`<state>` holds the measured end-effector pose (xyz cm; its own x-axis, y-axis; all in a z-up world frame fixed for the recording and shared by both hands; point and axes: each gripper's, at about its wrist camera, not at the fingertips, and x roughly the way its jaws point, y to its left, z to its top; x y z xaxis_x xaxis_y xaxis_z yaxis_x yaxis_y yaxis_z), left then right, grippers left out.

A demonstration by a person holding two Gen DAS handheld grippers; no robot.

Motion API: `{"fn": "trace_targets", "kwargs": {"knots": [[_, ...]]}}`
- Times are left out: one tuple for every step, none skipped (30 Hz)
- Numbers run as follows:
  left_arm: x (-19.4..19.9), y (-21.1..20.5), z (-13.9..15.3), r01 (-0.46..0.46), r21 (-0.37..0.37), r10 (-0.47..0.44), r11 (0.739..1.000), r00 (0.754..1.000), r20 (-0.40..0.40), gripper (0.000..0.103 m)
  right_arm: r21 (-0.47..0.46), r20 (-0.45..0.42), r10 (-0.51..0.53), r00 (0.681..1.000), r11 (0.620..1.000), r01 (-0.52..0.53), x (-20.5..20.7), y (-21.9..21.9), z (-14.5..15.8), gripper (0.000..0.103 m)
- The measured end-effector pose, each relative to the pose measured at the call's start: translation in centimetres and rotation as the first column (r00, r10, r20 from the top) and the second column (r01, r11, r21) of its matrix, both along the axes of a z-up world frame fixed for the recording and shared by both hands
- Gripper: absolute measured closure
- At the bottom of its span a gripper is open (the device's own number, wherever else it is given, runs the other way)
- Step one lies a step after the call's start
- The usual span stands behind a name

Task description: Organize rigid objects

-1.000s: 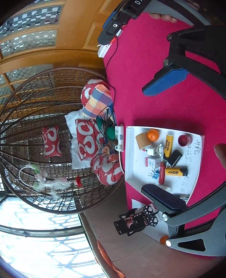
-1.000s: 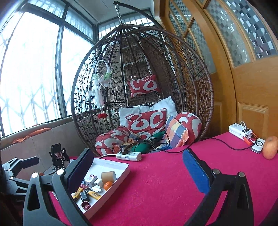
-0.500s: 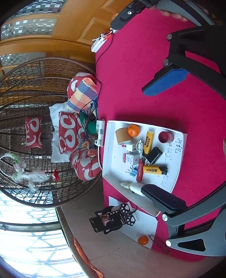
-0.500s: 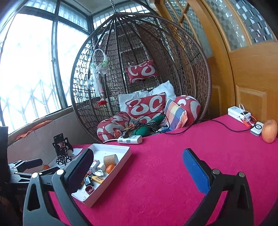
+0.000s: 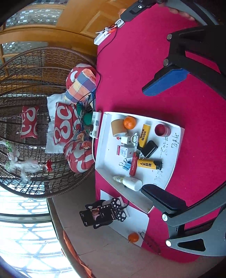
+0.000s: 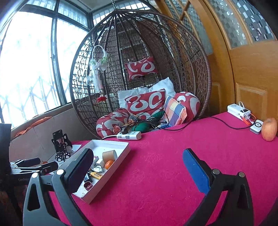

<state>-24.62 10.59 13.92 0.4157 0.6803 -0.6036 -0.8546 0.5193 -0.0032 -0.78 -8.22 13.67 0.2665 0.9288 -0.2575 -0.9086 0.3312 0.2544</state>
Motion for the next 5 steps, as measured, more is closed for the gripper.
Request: {"fn": "trace_targets", "kwargs": {"knots": [[-0.02,0.01,0.00,0.000,-0.001,0.000,1.000,1.000,0.001,0.001,-0.002,-0.001,0.000,1.000,1.000,0.000,0.00,0.02,-0.05,0.000],[-0.04,0.00,0.00,0.000,0.001,0.000,1.000,1.000,0.003,0.001,-0.004,-0.001,-0.001,1.000,1.000,0.001,0.01,0.09,-0.06,0.000],[-0.04,0.03,0.01,-0.001,0.003,0.001,1.000,1.000,0.003,0.001,-0.006,-0.001,-0.001,1.000,1.000,0.001,0.02,0.10,-0.08,0.000],[-0.04,0.05,0.00,-0.001,0.005,0.001,1.000,1.000,0.003,0.001,-0.007,-0.001,-0.002,1.000,1.000,0.002,-0.01,0.11,-0.09,0.000],[-0.05,0.07,-0.02,-0.001,0.002,0.001,1.000,1.000,0.004,0.001,-0.009,-0.001,-0.003,1.000,1.000,0.003,0.01,0.16,-0.11,0.000]]}}
